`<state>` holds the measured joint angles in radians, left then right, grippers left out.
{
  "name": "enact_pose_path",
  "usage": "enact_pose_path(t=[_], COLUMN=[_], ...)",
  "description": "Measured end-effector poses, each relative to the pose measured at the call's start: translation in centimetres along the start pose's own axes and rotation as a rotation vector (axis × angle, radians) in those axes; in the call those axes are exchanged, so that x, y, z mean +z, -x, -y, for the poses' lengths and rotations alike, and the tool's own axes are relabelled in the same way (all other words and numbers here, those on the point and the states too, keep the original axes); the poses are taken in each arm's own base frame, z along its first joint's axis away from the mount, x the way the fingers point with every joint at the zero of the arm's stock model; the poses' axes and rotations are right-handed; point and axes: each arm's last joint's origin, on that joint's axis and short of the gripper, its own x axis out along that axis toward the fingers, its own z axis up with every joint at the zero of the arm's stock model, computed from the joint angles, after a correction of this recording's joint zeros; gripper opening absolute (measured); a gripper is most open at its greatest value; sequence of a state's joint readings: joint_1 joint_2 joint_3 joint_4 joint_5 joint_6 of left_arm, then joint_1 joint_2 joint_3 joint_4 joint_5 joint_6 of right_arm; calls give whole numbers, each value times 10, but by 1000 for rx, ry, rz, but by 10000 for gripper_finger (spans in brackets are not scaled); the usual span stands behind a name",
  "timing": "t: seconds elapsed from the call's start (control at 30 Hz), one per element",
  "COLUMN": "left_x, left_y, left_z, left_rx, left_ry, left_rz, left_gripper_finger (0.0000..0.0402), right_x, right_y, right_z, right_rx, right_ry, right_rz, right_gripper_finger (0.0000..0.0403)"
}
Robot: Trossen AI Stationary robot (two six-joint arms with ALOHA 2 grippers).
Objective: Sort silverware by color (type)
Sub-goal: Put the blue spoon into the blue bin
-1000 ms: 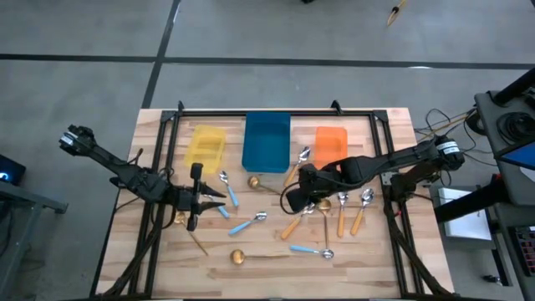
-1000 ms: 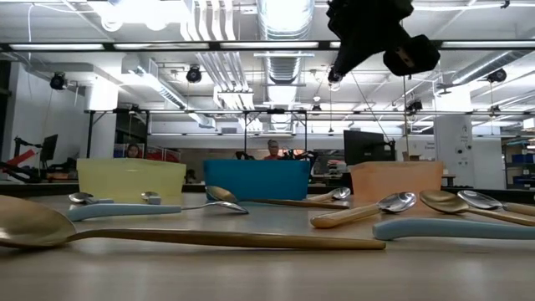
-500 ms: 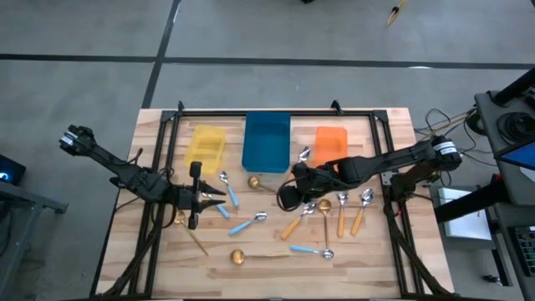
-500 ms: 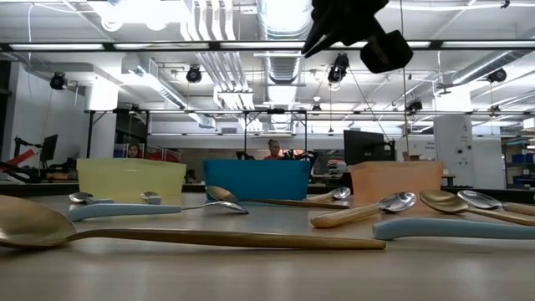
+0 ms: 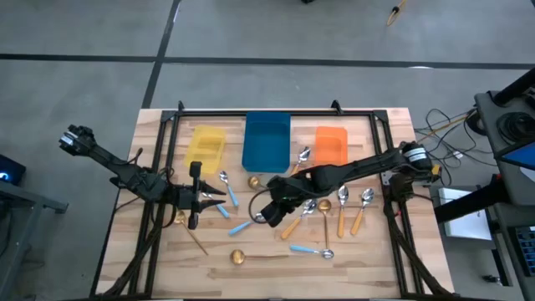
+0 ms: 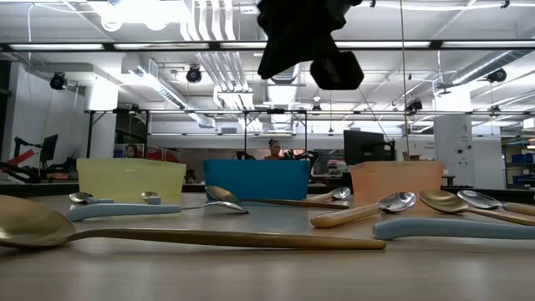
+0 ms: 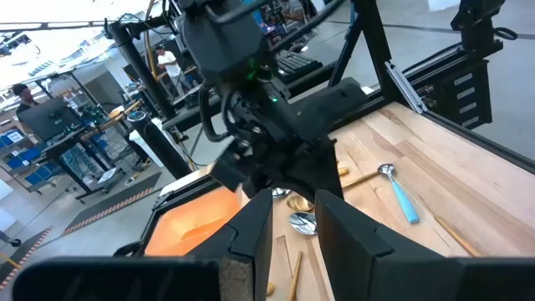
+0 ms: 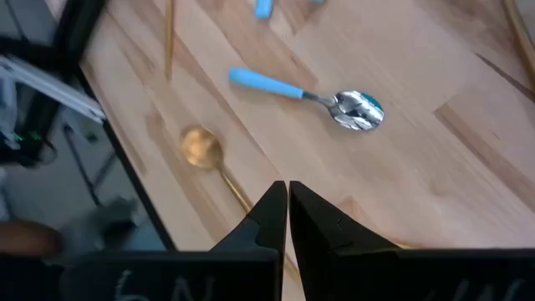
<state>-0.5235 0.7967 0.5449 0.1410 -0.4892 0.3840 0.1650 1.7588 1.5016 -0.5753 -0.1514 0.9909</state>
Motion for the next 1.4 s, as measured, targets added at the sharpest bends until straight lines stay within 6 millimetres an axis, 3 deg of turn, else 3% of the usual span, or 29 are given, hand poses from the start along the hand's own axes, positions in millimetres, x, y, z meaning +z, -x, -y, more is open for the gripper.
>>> enact_pose_path(t=[0.27, 0.57, 0.73, 0.97, 1.13, 1.4], left_x=[0, 0, 0, 0, 0, 0], left_y=[0, 0, 0, 0, 0, 0], left_z=[0, 0, 0, 0, 0, 0], left_rx=[0, 0, 0, 0, 0, 0], left_ry=[0, 0, 0, 0, 0, 0], left_rz=[0, 0, 0, 0, 0, 0], left_gripper_finger=[75, 75, 75, 75, 75, 75], right_x=[-10, -65, -90, -113, -113, -112], right_y=[-16, -16, -16, -20, -21, -28], right_z=[0, -2, -13, -26, -29, -30], right_rx=[-118, -273, -285, -327, -320, -313], right_ry=[30, 166, 238, 370, 344, 364], right_rz=[-243, -490, -513, -355, -320, -275], right_gripper_finger=[9, 9, 9, 16, 58, 172])
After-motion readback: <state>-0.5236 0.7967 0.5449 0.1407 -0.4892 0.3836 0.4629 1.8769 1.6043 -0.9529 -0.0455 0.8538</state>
